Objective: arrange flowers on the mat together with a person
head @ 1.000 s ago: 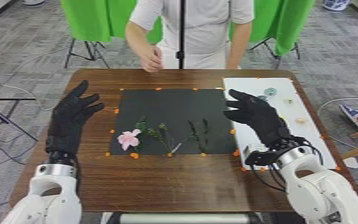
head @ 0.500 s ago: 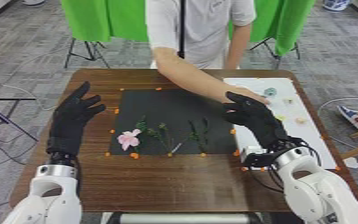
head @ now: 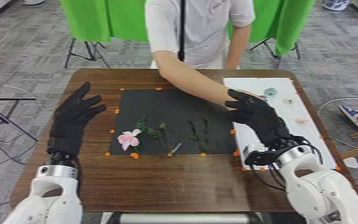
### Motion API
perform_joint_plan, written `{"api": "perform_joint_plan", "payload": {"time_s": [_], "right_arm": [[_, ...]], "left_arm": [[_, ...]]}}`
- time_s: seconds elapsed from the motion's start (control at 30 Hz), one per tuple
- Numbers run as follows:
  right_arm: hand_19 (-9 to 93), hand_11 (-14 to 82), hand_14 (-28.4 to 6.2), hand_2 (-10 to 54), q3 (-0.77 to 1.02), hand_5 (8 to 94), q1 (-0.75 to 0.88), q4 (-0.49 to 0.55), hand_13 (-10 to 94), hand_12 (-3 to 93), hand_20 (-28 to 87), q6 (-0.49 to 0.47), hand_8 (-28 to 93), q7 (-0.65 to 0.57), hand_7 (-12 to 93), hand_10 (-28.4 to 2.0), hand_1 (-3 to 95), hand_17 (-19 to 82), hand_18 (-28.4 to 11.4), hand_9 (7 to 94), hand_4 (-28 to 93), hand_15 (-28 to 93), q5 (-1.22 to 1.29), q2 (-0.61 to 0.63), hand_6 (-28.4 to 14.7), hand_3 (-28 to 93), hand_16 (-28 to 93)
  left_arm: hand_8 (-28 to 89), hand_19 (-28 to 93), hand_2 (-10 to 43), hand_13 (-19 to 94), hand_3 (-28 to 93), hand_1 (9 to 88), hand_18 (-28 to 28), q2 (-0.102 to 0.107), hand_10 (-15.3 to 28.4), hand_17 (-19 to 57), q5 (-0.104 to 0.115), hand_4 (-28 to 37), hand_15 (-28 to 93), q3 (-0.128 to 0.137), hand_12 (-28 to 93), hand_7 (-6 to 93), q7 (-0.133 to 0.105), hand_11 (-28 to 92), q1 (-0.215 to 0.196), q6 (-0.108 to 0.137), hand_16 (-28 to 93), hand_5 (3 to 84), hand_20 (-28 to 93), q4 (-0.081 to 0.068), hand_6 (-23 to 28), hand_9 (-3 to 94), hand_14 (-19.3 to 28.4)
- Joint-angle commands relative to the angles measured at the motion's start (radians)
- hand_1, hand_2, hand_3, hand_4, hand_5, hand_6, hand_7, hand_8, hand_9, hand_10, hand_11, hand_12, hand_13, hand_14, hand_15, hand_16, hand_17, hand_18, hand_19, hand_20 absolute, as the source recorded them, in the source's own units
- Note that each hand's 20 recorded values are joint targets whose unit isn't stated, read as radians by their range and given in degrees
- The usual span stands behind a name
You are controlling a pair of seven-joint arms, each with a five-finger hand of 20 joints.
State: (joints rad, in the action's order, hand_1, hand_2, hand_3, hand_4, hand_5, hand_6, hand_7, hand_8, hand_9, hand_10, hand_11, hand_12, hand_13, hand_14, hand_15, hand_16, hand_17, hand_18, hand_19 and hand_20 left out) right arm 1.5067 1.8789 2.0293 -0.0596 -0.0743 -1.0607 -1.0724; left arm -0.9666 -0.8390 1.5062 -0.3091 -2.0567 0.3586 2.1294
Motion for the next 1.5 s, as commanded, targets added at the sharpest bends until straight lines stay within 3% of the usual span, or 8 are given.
{"api": "perform_joint_plan", "payload": {"time_s": [0.03,1.0,1.13,1.5], "right_arm": [[44,8.7,-18.1,3.9,-0.002,39.5,-0.008,0.003,34,14.9,20,0.013,-12,0.007,15,-14.5,15.9,4,-19.6,41.5,-28,28,-0.002,-0.020,1.5,81,16],[44,8.6,-18.4,3.8,0.002,39.3,-0.021,-0.002,35,15.1,20,-0.002,-12,-0.012,15,-14.4,15.9,4,-19.9,41.7,-28,28,-0.015,-0.031,1.6,81,16],[44,8.7,-18.4,3.7,0.003,39.3,-0.023,-0.002,35,15.1,20,0.003,-12,-0.015,15,-14.4,16.1,4,-19.8,41.7,-28,29,-0.013,-0.031,1.5,81,17],[44,9.0,-18.3,3.5,0.018,39.3,-0.027,0.006,36,15.3,20,0.026,-12,-0.014,15,-14.4,16.3,4,-19.7,41.8,-28,31,-0.045,-0.025,1.4,81,16]], "left_arm": [[-8,46,6.2,29,80,22.7,23.5,0.009,17.6,-8.6,0.015,-28.3,50,-0.010,10,8.7,-0.014,23,-0.011,0.018,-8,35.6,15,0.002,4.6,38.2,25.7],[-8,46,6.2,29,80,22.7,23.4,-0.001,17.7,-8.6,0.014,-28.3,50,-0.009,9,8.7,-0.007,24,-0.003,0.020,-8,35.5,15,0.000,4.7,38.3,25.8],[-8,46,6.4,29,80,22.8,23.4,0.006,17.7,-8.7,0.020,-28.3,50,-0.014,9,8.7,-0.012,23,-0.001,0.024,-8,35.5,15,0.001,4.8,38.2,25.8],[-8,46,6.4,29,80,22.8,23.4,-0.004,17.7,-8.6,0.014,-28.3,50,-0.010,9,8.8,-0.010,23,-0.004,0.021,-8,35.4,15,0.002,4.8,38.2,25.8]]}}
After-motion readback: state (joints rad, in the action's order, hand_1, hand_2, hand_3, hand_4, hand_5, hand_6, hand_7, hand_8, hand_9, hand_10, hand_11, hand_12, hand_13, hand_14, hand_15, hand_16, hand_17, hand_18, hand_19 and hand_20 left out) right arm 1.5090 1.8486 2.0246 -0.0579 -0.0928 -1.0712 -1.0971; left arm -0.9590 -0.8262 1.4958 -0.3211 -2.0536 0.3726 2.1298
